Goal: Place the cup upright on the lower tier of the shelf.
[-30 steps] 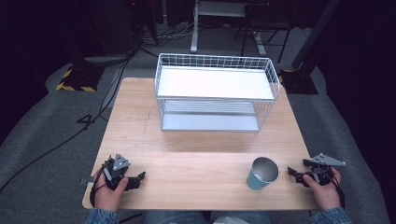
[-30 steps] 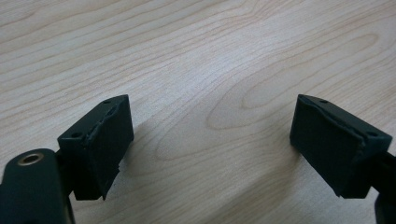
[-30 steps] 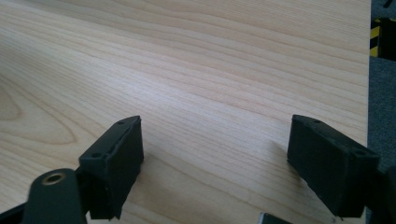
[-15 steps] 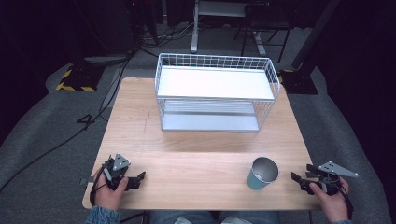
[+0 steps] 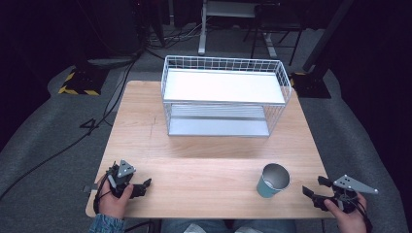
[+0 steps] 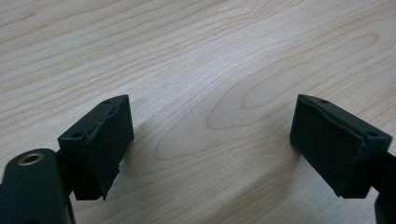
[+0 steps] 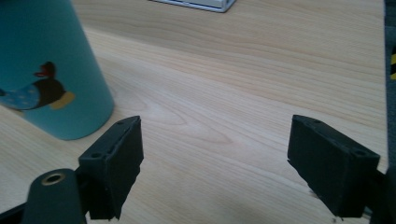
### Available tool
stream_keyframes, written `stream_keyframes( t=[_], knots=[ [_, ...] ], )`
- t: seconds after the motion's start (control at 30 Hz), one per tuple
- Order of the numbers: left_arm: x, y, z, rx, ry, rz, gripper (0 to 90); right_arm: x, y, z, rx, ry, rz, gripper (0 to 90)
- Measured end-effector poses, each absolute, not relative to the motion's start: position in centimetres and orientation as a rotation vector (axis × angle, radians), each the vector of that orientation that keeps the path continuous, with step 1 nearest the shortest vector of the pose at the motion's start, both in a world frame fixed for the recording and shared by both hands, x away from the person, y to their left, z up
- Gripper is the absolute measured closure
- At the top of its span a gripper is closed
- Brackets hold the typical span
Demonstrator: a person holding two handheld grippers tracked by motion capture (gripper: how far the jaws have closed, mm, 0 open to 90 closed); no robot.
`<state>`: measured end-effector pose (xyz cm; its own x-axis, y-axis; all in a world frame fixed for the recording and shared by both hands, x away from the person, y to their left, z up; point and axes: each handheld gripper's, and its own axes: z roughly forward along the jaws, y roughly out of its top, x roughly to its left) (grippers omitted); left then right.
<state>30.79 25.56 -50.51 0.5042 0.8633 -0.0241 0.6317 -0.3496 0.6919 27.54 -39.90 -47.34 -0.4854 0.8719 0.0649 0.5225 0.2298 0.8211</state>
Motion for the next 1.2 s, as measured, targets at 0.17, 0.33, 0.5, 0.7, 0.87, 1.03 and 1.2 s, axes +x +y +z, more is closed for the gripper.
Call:
stream_keyframes(
  t=[0.17,0.33,0.5,0.7,0.87,1.03,1.2],
  knots=[
    [30.8,25.6,-50.5,2.1,1.217,0.459,14.0,26.8,-38.7,-47.0,1.241,2.136,1.186,18.9],
    [30.8,25.6,-50.5,2.102,1.214,0.452,13.6,26.3,-37.4,-46.8,1.214,2.162,1.216,18.7],
    [30.8,25.6,-50.5,2.102,1.214,0.452,13.6,26.1,-36.2,-46.6,1.172,2.18,1.246,17.7],
    [30.8,25.6,-50.5,2.104,1.213,0.453,13.6,26.0,-35.1,-46.6,1.142,2.185,1.27,16.4],
    [30.8,25.6,-50.5,2.103,1.212,0.452,13.6,26.1,-34.3,-46.8,1.12,2.199,1.275,16.0],
    [30.8,25.6,-50.5,2.102,1.213,0.452,13.6,26.4,-32.8,-47.3,1.116,2.185,1.274,15.7],
    [30.8,25.6,-50.5,2.103,1.213,0.453,13.6,26.4,-31.6,-47.7,1.086,2.222,1.274,15.8]
  ],
)
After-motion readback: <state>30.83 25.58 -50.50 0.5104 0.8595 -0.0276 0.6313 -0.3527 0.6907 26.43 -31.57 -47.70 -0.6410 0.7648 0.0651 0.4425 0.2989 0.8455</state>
